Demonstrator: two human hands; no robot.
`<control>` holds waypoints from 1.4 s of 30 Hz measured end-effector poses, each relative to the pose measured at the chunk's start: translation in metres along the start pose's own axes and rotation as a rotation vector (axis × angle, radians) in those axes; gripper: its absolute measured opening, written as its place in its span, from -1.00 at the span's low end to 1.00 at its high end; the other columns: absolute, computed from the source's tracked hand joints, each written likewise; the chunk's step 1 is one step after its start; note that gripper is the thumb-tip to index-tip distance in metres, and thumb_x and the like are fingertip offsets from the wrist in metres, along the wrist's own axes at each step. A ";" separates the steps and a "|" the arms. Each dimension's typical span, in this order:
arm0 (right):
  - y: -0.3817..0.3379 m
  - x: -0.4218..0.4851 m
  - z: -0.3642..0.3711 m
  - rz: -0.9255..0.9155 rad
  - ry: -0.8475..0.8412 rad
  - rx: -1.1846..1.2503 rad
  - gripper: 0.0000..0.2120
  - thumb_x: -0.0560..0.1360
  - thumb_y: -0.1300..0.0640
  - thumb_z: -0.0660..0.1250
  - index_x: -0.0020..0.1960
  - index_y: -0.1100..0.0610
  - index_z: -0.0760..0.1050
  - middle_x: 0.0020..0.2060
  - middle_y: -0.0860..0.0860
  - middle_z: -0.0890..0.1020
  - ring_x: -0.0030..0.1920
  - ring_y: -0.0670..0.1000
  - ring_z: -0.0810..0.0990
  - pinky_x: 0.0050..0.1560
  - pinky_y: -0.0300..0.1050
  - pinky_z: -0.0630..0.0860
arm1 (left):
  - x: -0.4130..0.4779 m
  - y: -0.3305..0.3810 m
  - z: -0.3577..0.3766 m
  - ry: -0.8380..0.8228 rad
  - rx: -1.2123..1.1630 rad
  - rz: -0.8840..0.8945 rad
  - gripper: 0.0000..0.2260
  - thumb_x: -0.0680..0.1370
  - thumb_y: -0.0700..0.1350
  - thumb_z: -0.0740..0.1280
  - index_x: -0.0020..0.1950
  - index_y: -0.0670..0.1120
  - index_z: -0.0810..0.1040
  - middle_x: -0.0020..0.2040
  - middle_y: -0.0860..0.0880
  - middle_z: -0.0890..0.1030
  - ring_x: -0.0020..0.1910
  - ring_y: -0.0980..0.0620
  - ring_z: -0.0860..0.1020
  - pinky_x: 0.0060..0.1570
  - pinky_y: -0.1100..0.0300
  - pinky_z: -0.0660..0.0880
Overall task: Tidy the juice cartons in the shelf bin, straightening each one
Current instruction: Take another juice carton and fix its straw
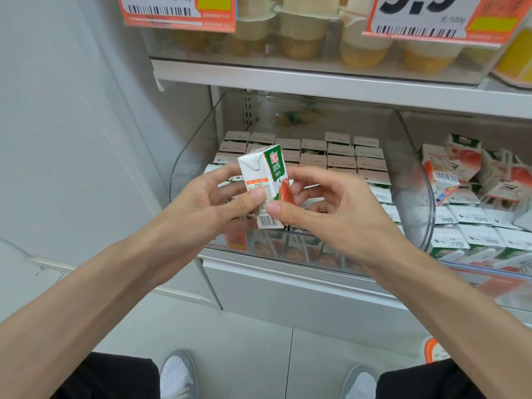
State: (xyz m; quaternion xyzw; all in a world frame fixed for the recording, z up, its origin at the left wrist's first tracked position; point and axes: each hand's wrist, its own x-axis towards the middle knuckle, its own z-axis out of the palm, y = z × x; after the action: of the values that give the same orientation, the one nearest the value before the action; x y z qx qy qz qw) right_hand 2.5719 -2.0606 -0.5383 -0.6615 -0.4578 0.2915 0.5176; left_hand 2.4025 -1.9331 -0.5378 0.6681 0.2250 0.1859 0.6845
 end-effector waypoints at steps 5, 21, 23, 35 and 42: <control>0.000 0.000 -0.007 0.058 0.012 0.130 -0.53 0.43 0.08 0.60 0.33 -0.01 0.64 0.04 -0.08 0.77 0.07 -0.14 0.74 0.20 -0.18 0.65 | 0.000 0.001 -0.003 0.068 0.001 0.027 -0.64 0.63 0.02 0.33 0.42 -0.01 0.54 0.25 -0.05 0.73 0.22 -0.11 0.71 0.25 0.04 0.64; -0.007 -0.004 -0.002 0.086 -0.030 0.083 -0.75 0.45 -0.10 0.58 0.11 -0.09 0.76 0.07 0.06 0.72 0.06 0.08 0.75 0.24 0.22 0.65 | 0.001 0.002 -0.003 0.080 0.046 -0.012 -0.70 0.64 -0.12 0.37 0.38 -0.08 0.57 0.23 -0.08 0.73 0.13 -0.15 0.75 0.16 0.07 0.67; -0.005 -0.002 -0.002 0.114 -0.015 0.102 -0.77 0.50 -0.04 0.57 0.15 -0.08 0.75 0.04 0.00 0.76 0.05 0.02 0.77 0.25 0.17 0.65 | 0.001 0.003 -0.003 0.090 0.043 -0.029 -0.67 0.63 -0.12 0.40 0.39 -0.10 0.54 0.19 -0.09 0.75 0.10 -0.17 0.76 0.16 0.07 0.67; -0.014 -0.001 -0.005 0.170 0.039 0.206 -0.73 0.65 0.07 0.40 0.32 -0.18 0.57 -0.10 0.00 0.80 -0.10 0.12 0.78 0.04 -0.05 0.72 | 0.001 0.006 -0.004 0.142 0.112 0.021 -0.58 0.61 0.05 0.40 0.47 0.17 0.48 0.12 -0.04 0.77 0.08 -0.09 0.75 0.12 0.03 0.65; -0.012 0.003 -0.002 0.224 0.047 0.310 -0.78 0.64 -0.07 0.37 0.24 -0.08 0.67 -0.07 0.22 0.75 -0.25 0.08 0.69 0.04 0.06 0.64 | -0.002 0.008 0.003 0.143 0.065 -0.009 -0.60 0.60 0.13 0.34 0.45 0.29 0.53 0.06 -0.03 0.78 -0.15 -0.07 0.72 -0.10 0.22 0.65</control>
State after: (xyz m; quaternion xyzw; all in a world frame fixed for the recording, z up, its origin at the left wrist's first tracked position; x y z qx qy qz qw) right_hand 2.5712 -2.0585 -0.5258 -0.6276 -0.3185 0.3987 0.5880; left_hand 2.4032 -1.9362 -0.5300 0.6740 0.2822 0.2229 0.6452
